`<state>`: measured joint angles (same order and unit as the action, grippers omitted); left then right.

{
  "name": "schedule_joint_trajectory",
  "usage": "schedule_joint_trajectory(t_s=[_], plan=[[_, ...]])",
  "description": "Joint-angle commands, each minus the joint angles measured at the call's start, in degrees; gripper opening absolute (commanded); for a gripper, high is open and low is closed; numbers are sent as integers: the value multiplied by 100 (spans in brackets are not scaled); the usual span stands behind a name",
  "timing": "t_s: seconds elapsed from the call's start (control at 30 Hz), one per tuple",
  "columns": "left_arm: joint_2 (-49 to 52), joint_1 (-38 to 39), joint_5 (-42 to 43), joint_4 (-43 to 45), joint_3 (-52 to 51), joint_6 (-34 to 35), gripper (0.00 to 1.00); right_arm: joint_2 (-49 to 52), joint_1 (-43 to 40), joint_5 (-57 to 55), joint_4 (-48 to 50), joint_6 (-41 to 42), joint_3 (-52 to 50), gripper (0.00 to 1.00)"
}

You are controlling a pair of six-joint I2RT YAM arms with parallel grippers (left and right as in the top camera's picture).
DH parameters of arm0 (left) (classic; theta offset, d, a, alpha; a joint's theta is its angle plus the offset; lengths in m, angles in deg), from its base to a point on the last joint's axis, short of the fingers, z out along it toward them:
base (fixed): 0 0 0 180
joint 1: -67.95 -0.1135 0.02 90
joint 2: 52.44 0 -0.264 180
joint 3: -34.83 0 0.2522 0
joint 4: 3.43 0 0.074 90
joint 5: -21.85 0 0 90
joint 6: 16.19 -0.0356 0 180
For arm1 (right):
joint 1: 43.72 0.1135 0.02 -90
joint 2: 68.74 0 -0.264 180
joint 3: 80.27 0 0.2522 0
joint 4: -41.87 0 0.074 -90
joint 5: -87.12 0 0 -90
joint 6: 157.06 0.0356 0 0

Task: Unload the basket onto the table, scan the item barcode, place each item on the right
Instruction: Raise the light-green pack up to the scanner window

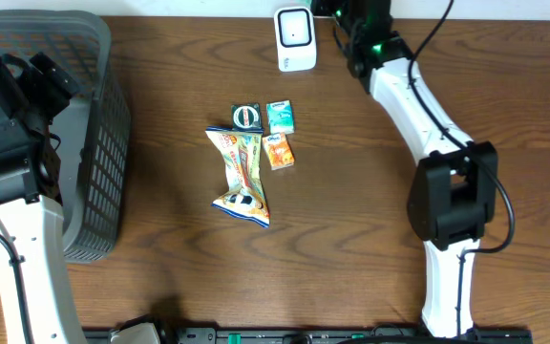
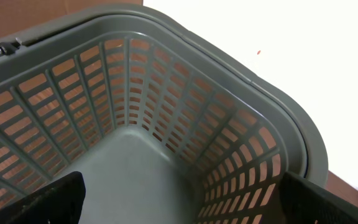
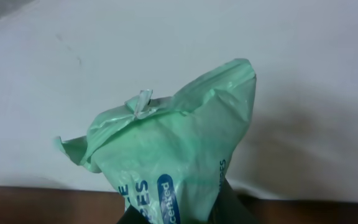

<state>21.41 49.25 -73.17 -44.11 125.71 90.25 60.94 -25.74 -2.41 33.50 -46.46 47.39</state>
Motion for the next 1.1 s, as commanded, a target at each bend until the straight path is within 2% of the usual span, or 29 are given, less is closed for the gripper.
schedule_joint_trajectory(t_s=[0.0,0.23,0.57,1.07], plan=[[2,-26,-13,-2,90,-57,98,638,216,-494,-76,-402,367,1],[2,-26,-11,0,90,-57,98,1285,317,-393,-256,-656,1088,1],[2,-26,-11,-2,90,-57,98,1294,297,-507,-785,-761,1095,1],[2,-26,-13,-2,90,-57,98,1080,70,-560,-931,-586,1097,1]])
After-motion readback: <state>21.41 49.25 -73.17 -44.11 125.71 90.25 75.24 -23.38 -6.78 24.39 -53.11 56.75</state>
